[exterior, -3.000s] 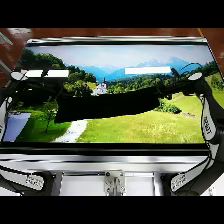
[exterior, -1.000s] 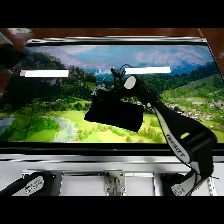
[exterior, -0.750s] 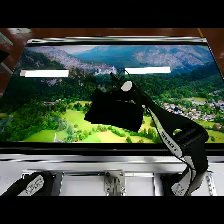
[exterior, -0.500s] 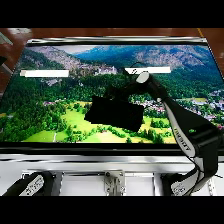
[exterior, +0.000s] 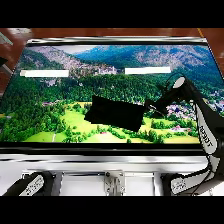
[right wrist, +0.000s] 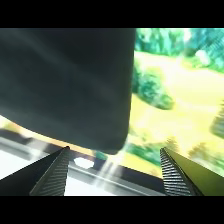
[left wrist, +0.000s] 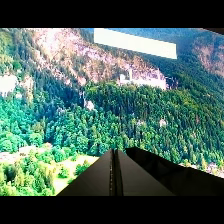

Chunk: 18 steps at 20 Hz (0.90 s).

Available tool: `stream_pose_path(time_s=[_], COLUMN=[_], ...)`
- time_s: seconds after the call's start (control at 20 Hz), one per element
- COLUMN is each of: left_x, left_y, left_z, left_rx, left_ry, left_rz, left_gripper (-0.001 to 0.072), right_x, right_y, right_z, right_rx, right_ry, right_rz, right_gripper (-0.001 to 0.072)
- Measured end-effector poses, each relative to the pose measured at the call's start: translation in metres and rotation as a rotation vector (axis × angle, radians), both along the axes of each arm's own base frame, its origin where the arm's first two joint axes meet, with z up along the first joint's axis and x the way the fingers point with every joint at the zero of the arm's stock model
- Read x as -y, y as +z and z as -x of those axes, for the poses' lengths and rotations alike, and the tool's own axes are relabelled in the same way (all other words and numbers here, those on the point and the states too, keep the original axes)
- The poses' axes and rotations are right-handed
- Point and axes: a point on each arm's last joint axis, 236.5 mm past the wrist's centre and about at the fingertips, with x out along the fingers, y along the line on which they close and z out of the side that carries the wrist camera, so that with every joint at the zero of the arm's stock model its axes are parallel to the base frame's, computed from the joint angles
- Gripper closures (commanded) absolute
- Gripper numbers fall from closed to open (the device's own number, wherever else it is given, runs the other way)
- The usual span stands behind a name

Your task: Fold the shirts.

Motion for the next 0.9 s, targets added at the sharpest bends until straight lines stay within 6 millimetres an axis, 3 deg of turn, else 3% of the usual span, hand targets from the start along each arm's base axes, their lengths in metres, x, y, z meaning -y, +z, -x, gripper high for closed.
stream_pose_path(time_s=[0.2,0.25,0.3,0.35,0.45,0.5,0.6,0.8,0.9], left_x=[0.001,0.002,0.003,0.004,0.005,0.006,0.009,0.022,0.033], left_y=[0.000,0.001,0.001,0.002,0.002,0.003,0.003,0.002,0.000], left_z=[0.000,0.000,0.000,0.000,0.000,0.000,0.000,-0.001,-0.001], left_rx=[0.000,0.001,0.002,0.004,0.005,0.006,0.008,0.004,0.000], left_ry=[-0.002,-0.006,-0.008,-0.010,-0.013,-0.015,-0.022,-0.057,-0.086], left_rz=[0.004,0.009,0.013,0.017,0.022,0.023,0.027,0.031,0.034], left_gripper=[0.0670,0.0669,0.0670,0.0670,0.0670,0.0669,0.0669,0.0669,0.0669], right_x=[-0.024,-0.030,-0.038,-0.045,-0.054,-0.056,-0.055,-0.036,-0.007], right_y=[-0.028,-0.033,-0.033,-0.031,-0.015,0.000,0.050,0.196,0.259], right_z=[-0.001,-0.003,-0.008,-0.015,-0.033,-0.045,-0.076,-0.132,-0.149], right_rx=[-0.001,0.000,0.010,0.033,0.096,0.142,0.278,0.604,0.743], right_ry=[-0.077,-0.100,-0.120,-0.135,-0.152,-0.152,-0.138,-0.117,-0.163], right_rz=[-0.077,-0.095,-0.129,-0.165,-0.234,-0.261,-0.305,-0.295,-0.212], right_gripper=[0.0026,0.0251,0.0528,0.0641,0.0642,0.0643,0.0643,0.0643,0.0643])
